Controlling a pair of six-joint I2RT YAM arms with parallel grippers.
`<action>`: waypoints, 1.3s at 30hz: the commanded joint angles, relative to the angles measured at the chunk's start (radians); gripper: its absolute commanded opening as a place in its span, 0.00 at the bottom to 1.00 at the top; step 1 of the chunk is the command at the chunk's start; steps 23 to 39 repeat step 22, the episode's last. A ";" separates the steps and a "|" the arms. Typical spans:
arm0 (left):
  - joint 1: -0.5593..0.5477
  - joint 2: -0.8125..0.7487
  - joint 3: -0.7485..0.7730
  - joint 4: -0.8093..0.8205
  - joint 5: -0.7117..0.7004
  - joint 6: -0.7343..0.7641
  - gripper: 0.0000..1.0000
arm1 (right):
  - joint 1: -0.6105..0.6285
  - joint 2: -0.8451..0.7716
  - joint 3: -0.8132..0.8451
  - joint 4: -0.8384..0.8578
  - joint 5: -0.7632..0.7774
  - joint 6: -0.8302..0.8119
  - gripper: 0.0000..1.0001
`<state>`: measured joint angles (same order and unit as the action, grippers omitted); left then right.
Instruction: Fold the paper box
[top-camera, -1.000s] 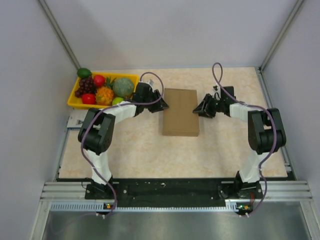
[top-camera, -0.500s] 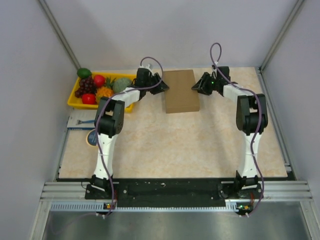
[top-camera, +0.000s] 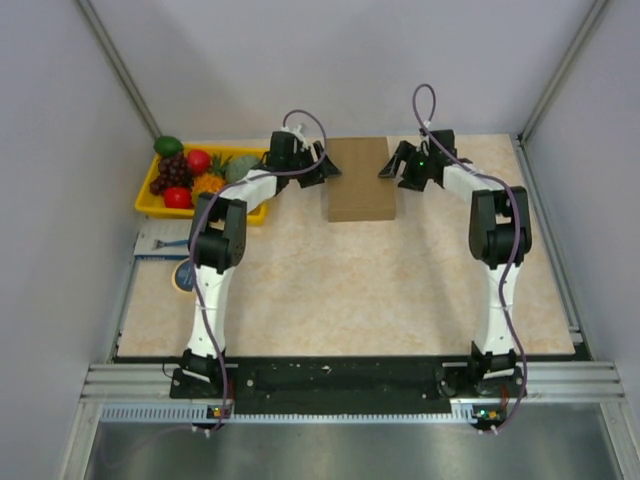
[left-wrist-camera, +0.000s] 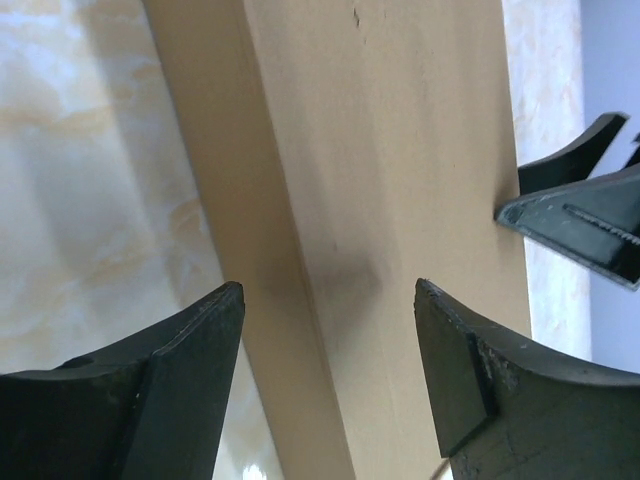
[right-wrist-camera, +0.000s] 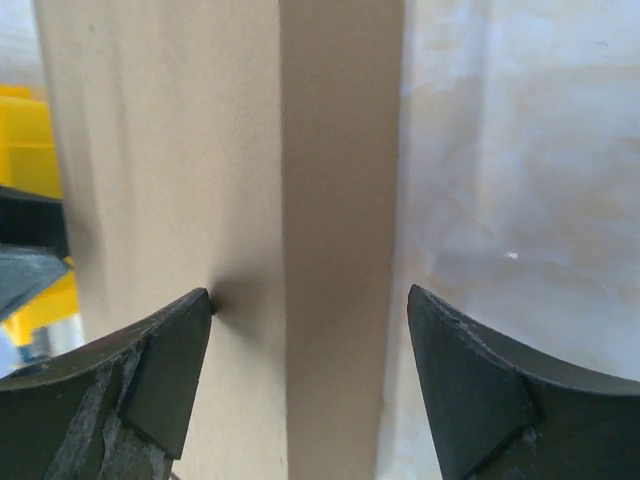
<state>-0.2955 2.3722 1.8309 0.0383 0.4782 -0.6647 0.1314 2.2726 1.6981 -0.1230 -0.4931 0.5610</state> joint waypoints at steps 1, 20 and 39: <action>0.033 -0.246 -0.001 -0.170 -0.025 0.148 0.74 | -0.032 -0.192 0.089 -0.255 0.233 -0.217 0.80; -0.445 -1.637 -0.950 -0.341 -0.316 0.292 0.72 | 0.306 -1.740 -0.824 -0.550 0.366 -0.125 0.99; -0.445 -1.775 -0.954 -0.331 -0.290 0.301 0.76 | 0.306 -1.856 -0.767 -0.555 0.384 -0.135 0.99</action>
